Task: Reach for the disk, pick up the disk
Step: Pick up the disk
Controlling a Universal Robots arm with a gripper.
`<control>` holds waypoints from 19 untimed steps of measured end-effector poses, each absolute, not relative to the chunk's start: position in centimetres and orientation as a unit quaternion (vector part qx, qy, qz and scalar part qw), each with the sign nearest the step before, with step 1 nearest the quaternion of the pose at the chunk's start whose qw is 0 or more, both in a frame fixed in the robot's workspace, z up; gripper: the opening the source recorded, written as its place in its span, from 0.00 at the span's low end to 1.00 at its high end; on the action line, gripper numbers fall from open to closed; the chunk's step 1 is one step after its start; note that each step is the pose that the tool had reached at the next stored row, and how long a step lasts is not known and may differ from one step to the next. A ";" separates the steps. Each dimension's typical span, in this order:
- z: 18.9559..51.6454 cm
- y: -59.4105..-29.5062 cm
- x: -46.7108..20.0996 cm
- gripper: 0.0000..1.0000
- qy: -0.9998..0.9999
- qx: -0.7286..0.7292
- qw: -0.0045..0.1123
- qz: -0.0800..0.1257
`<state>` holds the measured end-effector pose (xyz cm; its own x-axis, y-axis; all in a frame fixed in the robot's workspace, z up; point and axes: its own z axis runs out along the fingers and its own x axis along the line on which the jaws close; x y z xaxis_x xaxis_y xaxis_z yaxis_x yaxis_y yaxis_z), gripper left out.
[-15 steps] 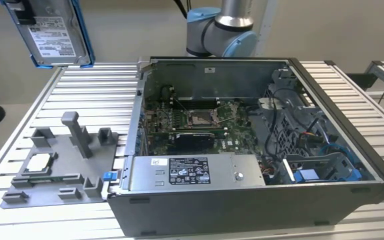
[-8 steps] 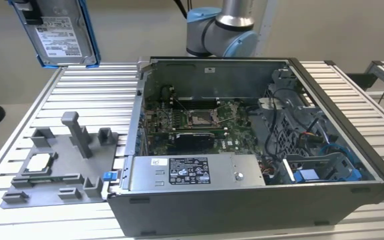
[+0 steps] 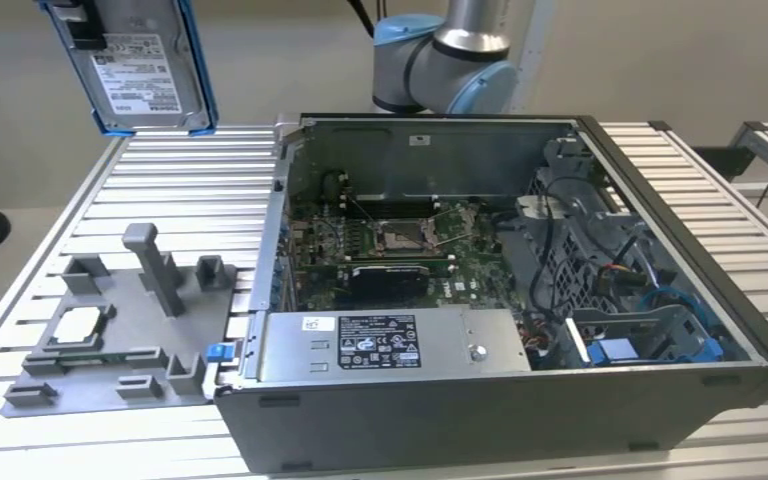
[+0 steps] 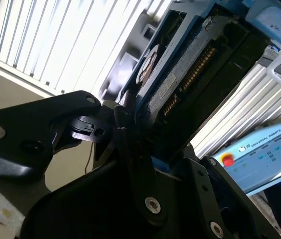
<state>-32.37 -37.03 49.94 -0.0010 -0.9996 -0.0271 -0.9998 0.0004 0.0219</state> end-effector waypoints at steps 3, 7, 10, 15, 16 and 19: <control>49.9 -37.0 -31.8 0.00 0.707 -0.707 0.002 0.017; 49.9 -37.0 -30.9 0.00 0.707 -0.707 0.002 0.017; 49.9 -37.0 -30.2 0.00 0.707 -0.707 0.002 0.017; 49.9 -37.0 -29.0 0.00 0.707 -0.707 0.001 0.017; 49.9 -37.0 -28.7 0.00 0.707 -0.707 0.001 0.017; 49.9 -37.0 -28.0 0.00 0.707 -0.707 0.001 0.017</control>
<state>-27.97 -37.04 49.94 -0.0010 -0.9996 -0.0265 -0.9997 0.0004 0.0225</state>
